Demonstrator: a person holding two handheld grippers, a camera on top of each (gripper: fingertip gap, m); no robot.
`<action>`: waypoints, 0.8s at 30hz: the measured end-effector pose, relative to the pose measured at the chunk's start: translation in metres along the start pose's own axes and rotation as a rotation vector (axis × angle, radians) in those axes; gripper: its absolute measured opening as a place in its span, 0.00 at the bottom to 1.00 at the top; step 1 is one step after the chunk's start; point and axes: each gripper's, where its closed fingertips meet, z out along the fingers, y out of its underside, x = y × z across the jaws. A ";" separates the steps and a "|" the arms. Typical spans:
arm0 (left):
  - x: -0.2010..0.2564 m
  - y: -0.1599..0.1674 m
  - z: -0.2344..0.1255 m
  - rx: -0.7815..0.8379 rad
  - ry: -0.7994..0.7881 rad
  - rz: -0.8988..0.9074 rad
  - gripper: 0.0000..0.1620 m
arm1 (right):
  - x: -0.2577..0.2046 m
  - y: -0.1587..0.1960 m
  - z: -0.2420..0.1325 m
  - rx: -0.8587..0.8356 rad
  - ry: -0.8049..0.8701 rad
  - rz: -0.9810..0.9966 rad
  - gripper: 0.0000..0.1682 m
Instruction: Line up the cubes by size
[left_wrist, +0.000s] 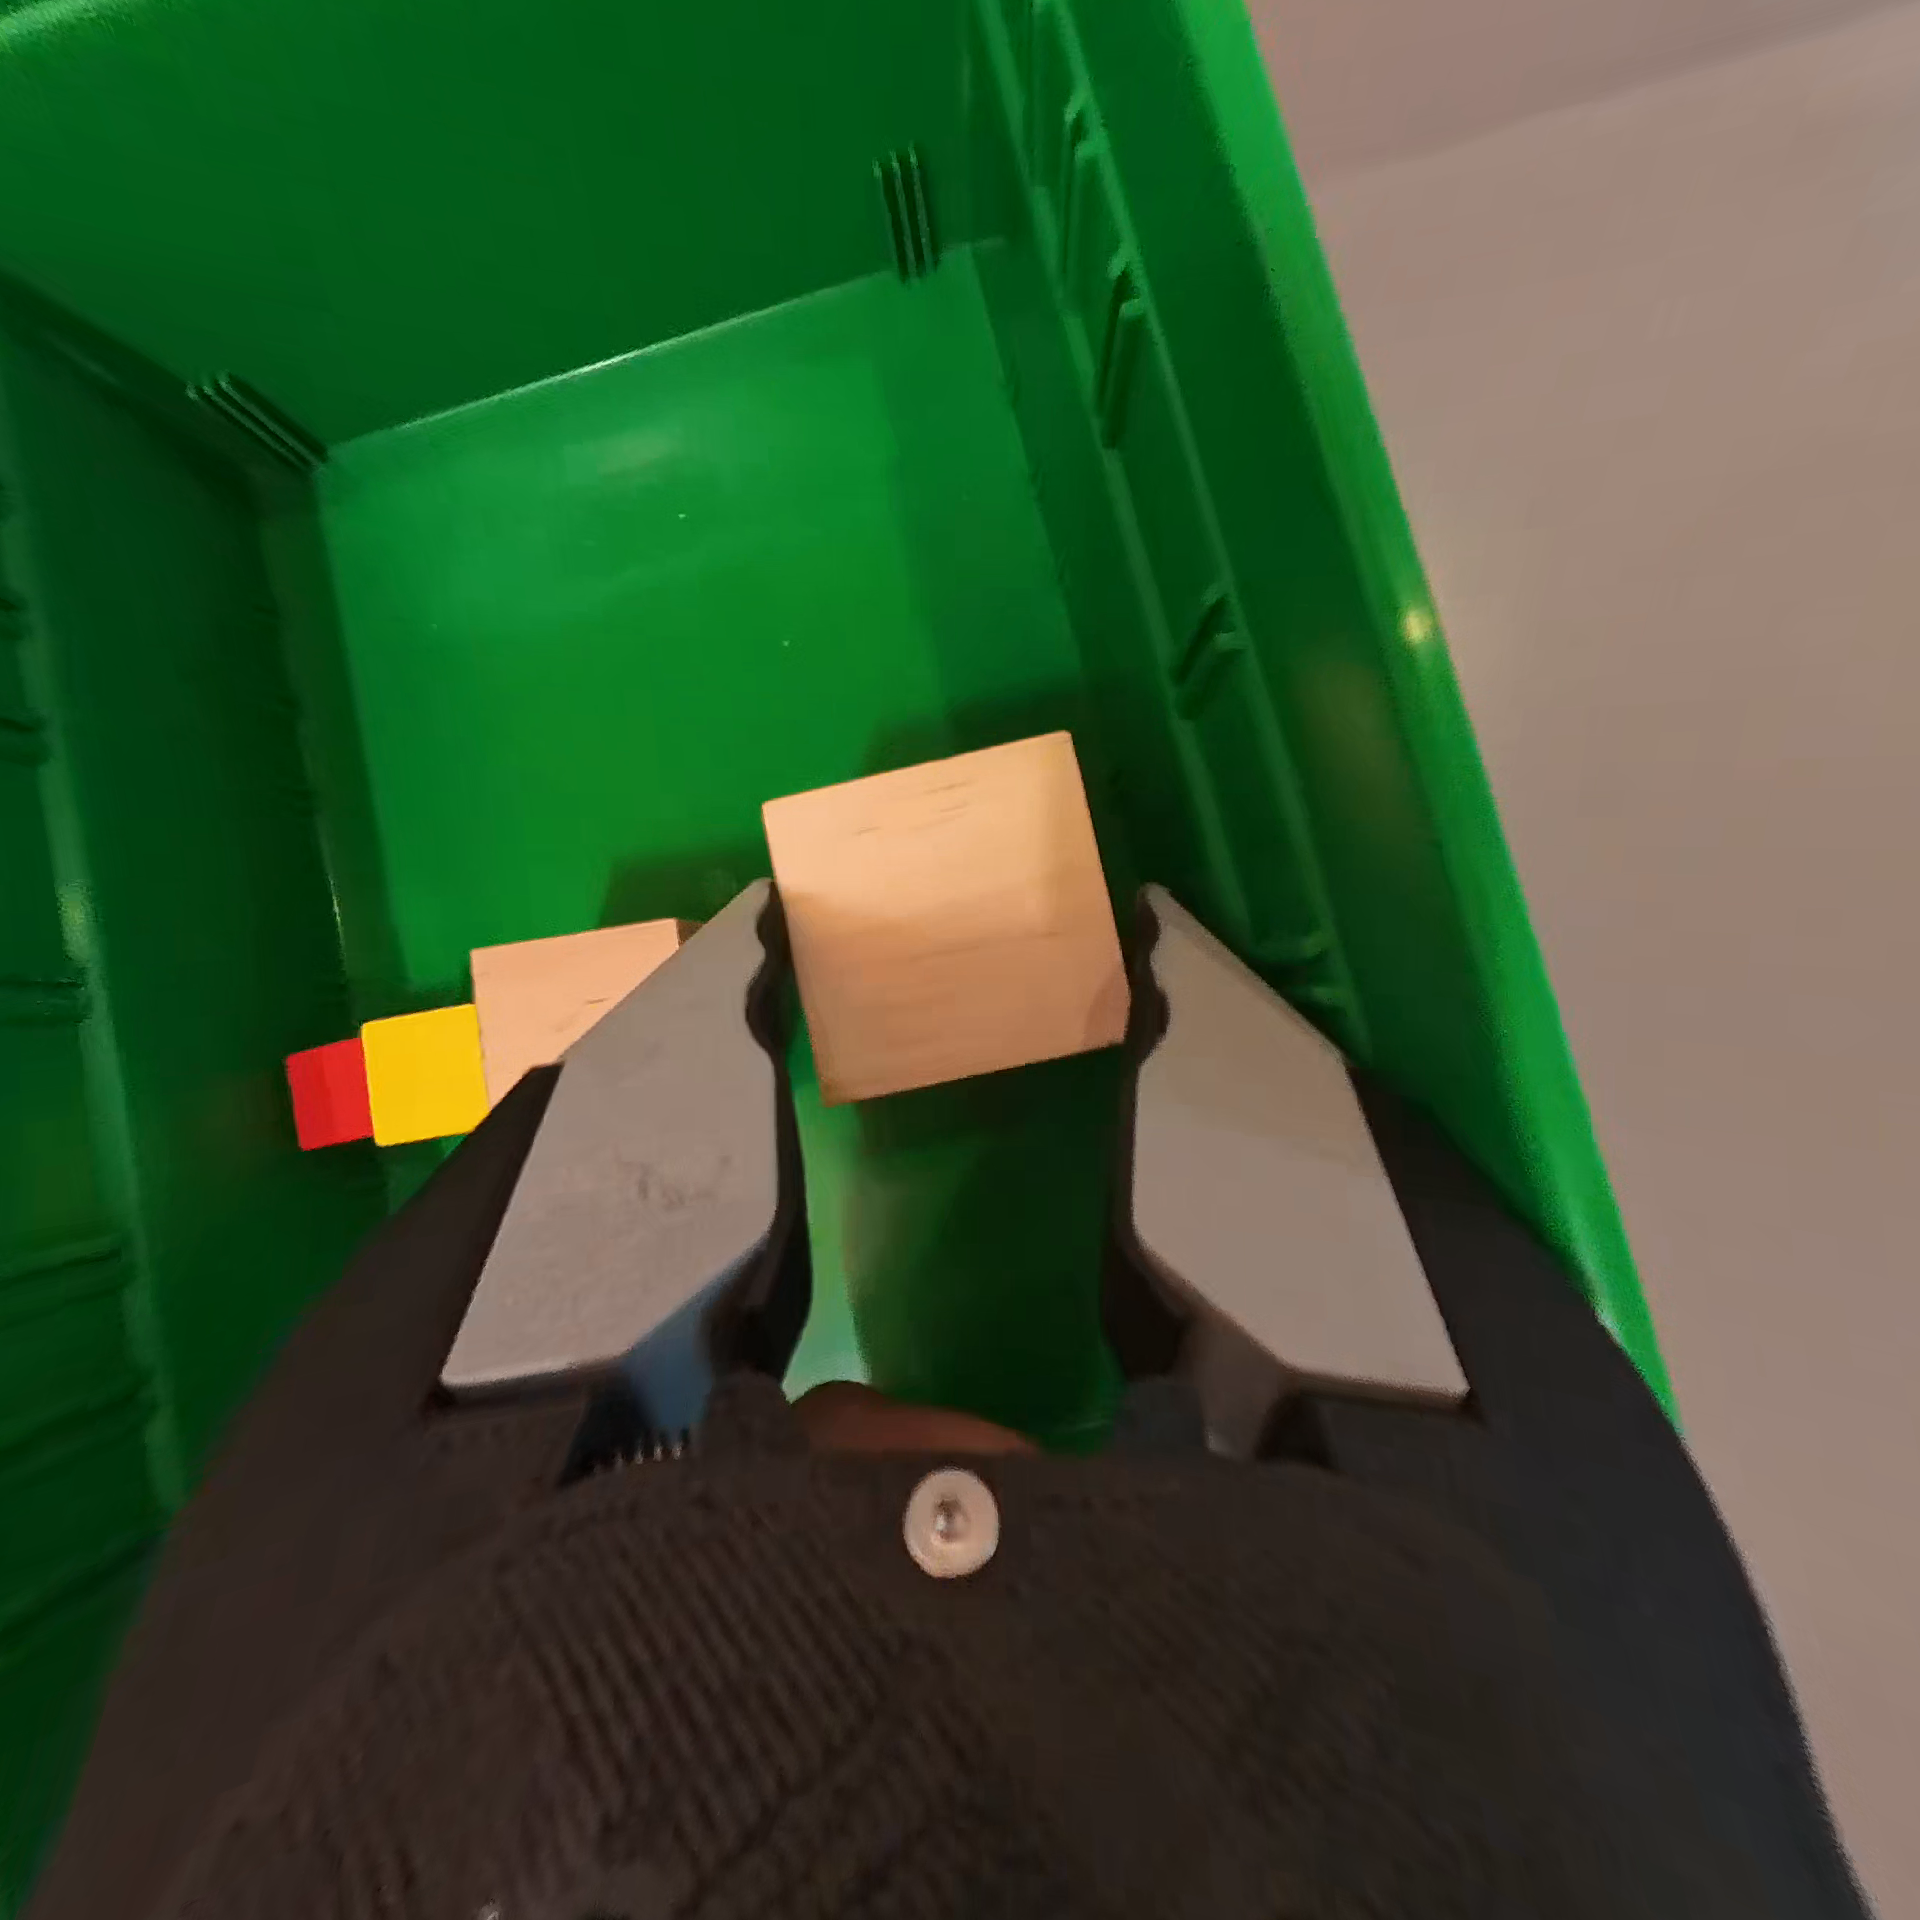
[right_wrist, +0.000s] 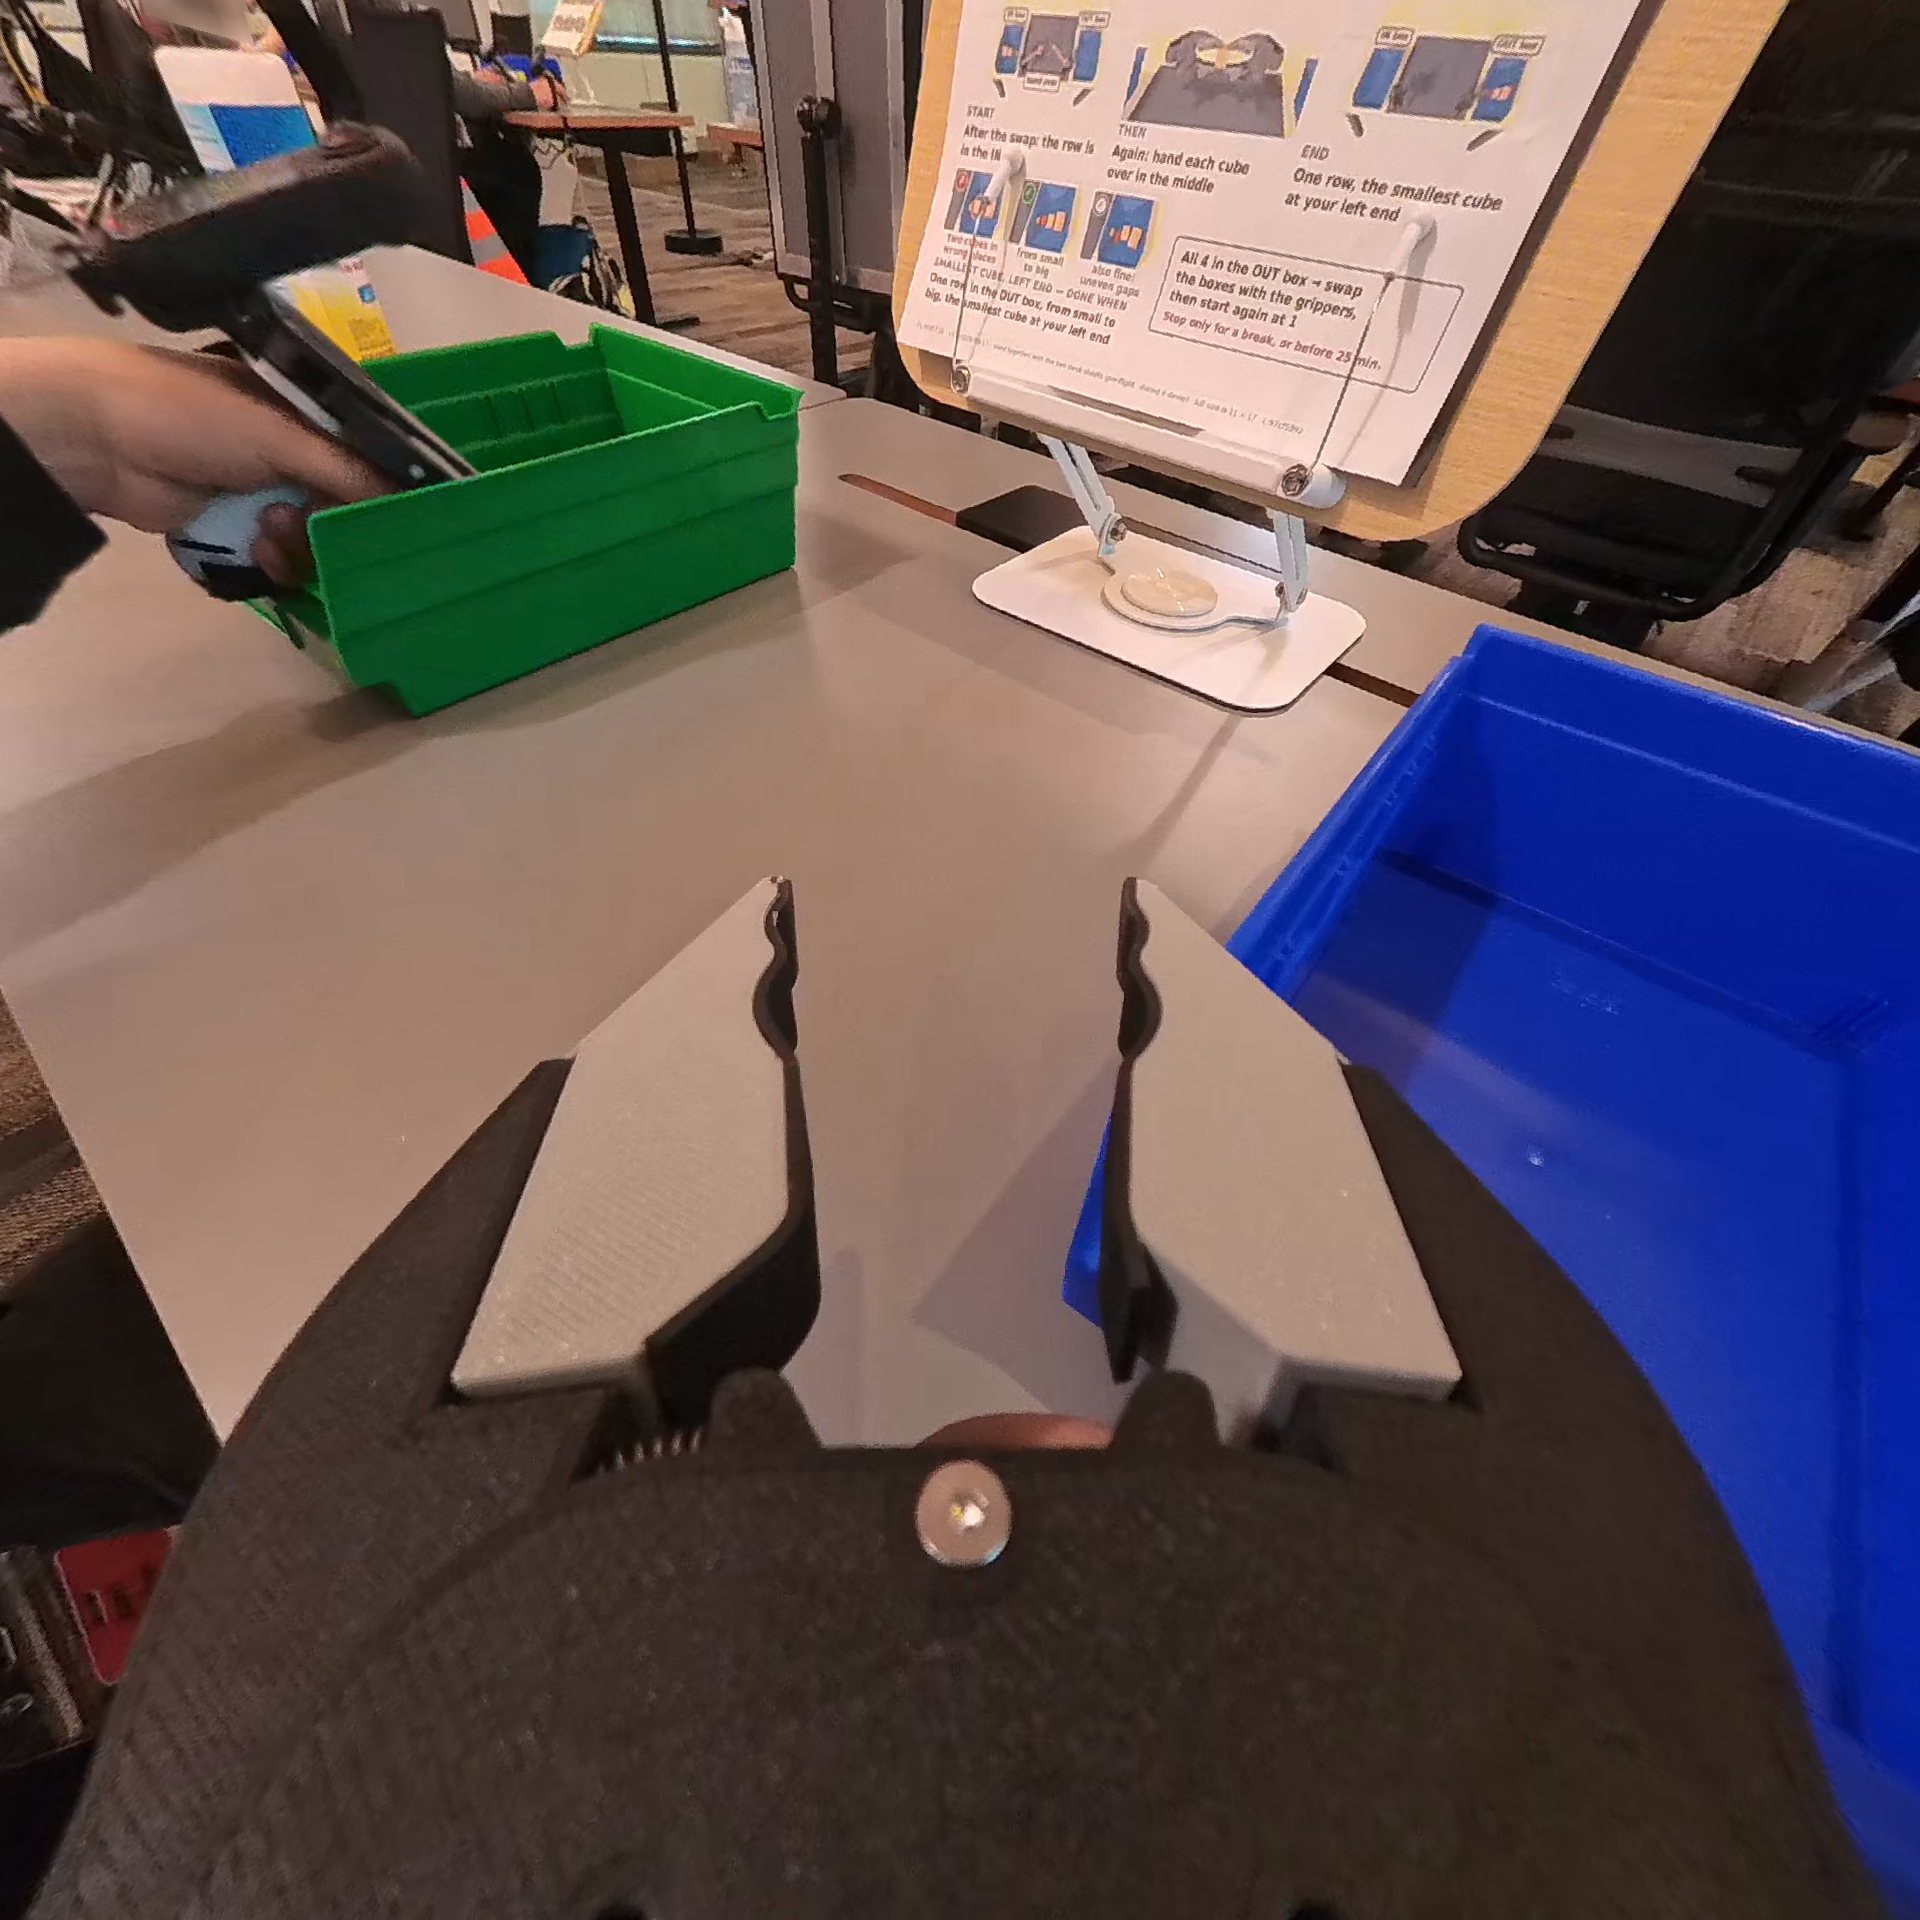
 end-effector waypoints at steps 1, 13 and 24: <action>-0.001 -0.001 0.001 -0.007 -0.003 0.002 0.39 | 0.000 -0.001 -0.001 0.003 0.001 0.000 0.36; -0.025 -0.031 -0.055 0.323 -0.083 -0.018 0.38 | -0.006 -0.001 -0.002 0.003 -0.029 0.002 0.36; 0.085 -0.043 -0.209 0.880 0.311 0.116 0.38 | -0.052 0.005 0.015 -0.010 -0.226 0.089 0.35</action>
